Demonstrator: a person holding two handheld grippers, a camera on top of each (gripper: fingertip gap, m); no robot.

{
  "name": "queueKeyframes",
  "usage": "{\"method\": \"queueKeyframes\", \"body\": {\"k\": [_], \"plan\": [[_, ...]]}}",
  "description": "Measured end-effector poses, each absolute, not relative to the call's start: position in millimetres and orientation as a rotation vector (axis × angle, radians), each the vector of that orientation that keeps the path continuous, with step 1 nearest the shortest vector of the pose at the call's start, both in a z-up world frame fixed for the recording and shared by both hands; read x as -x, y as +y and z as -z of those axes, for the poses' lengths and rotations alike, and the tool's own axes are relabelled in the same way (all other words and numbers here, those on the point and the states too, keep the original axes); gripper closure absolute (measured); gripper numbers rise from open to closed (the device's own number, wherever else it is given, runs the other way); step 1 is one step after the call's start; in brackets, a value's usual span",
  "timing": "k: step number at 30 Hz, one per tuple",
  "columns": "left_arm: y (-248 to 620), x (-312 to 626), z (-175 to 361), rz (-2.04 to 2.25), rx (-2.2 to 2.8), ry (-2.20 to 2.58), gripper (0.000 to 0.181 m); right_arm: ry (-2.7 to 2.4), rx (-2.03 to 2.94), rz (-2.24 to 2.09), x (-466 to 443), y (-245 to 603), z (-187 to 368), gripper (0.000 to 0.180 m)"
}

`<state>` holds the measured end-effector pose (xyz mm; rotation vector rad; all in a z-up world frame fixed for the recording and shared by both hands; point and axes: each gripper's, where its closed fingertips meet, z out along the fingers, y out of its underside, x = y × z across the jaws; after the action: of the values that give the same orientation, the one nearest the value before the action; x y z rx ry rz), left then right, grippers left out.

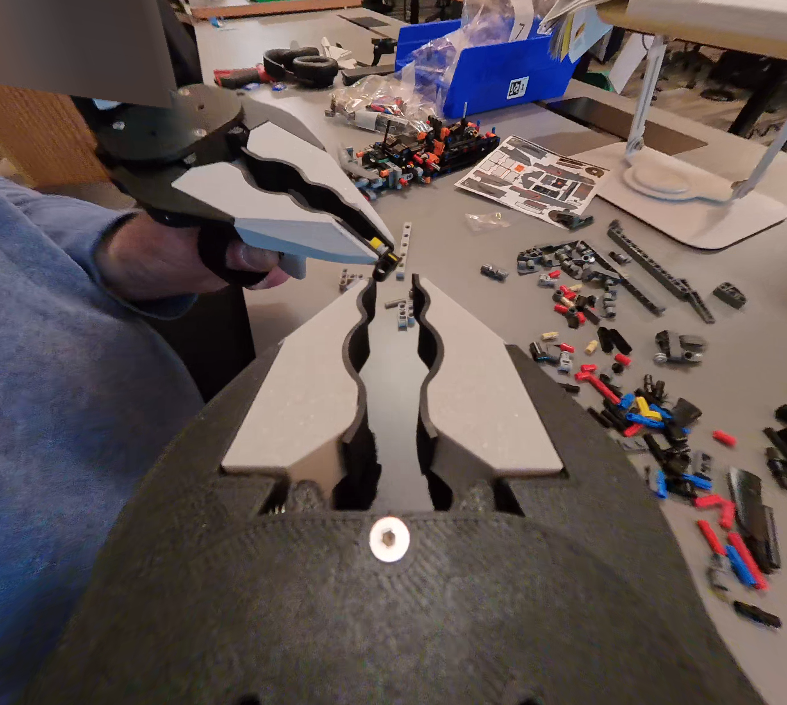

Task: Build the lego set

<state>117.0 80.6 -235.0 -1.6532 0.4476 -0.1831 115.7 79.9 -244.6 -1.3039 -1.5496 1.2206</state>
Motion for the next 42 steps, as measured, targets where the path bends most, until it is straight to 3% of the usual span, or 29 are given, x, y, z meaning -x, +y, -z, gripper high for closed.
{"method": "queueKeyframes", "body": {"k": [15,42], "plan": [[83,-118,235,0.14,1.642,0.432,0.175,-1.505,1.331,-1.321,-114,78,241,0.173],[91,-109,254,0.362,1.727,0.156,0.175,-1.507,1.313,-0.97,-106,90,257,0.176]]}}
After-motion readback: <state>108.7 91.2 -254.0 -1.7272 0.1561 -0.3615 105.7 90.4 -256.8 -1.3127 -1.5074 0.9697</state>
